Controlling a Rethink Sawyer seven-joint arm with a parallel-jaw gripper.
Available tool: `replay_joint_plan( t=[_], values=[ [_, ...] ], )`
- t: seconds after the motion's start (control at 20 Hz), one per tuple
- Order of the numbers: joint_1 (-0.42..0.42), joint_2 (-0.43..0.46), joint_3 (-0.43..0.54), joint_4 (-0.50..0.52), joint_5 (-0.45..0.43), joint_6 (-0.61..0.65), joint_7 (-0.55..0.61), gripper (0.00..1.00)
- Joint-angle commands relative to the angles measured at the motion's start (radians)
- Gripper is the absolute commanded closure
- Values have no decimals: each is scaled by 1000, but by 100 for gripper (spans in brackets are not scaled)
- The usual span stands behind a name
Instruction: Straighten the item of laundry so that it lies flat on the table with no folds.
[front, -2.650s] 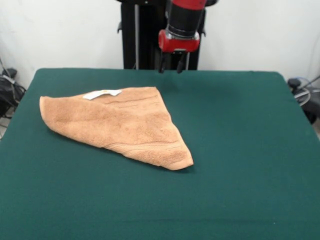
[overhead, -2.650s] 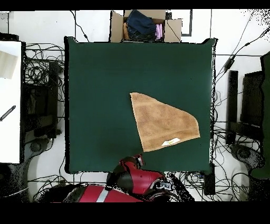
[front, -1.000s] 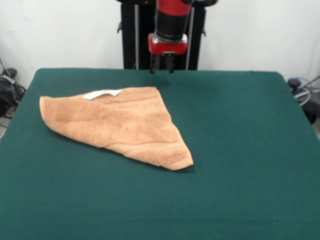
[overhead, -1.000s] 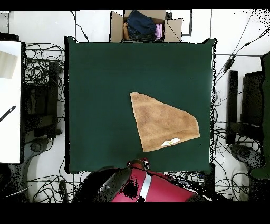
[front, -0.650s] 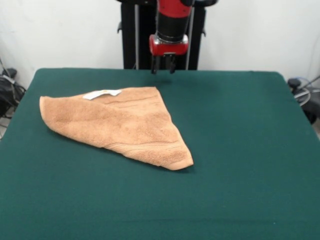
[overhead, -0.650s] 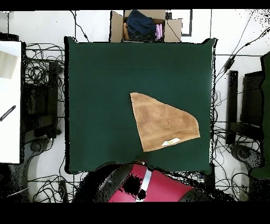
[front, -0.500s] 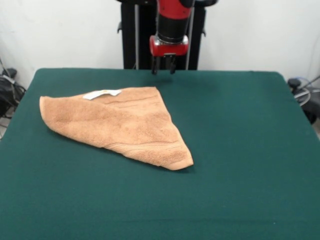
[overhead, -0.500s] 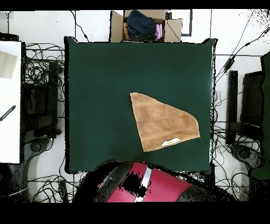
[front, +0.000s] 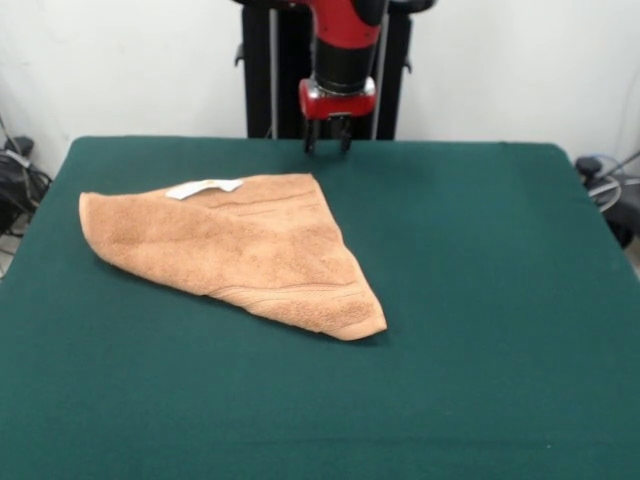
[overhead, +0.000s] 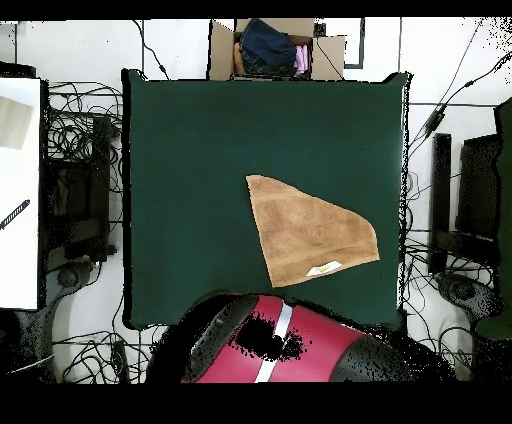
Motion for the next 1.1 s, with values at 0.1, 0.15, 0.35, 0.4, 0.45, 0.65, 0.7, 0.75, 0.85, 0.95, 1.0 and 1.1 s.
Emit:
replay_joint_plan(
  t=[0.1, 0.15, 0.35, 0.4, 0.45, 0.65, 0.7, 0.75, 0.85, 0.95, 1.0, 1.1],
  values=[
    [3, 17, 103, -116, 2, 15, 171, 0],
    [5, 10, 103, -110, 4, 19, 172, 0],
    [15, -40, 98, -64, 16, 50, 182, 0],
    [18, -49, 96, -53, 16, 50, 184, 0],
    [20, -59, 93, -41, 15, 49, 187, 0],
    [8, -74, 91, -7, 1, 39, 193, 0],
    [4, -74, 89, 1, -4, 32, 195, 0],
    [0, -74, 87, 9, -9, 26, 197, 0],
    [0, -77, 85, 18, -13, 20, 198, 0],
    [5, -94, 83, 30, -9, 27, 199, 0],
    [8, -107, 83, 39, -8, 33, 200, 0],
    [8, -124, 83, 54, -8, 34, 200, 0]
  ],
)
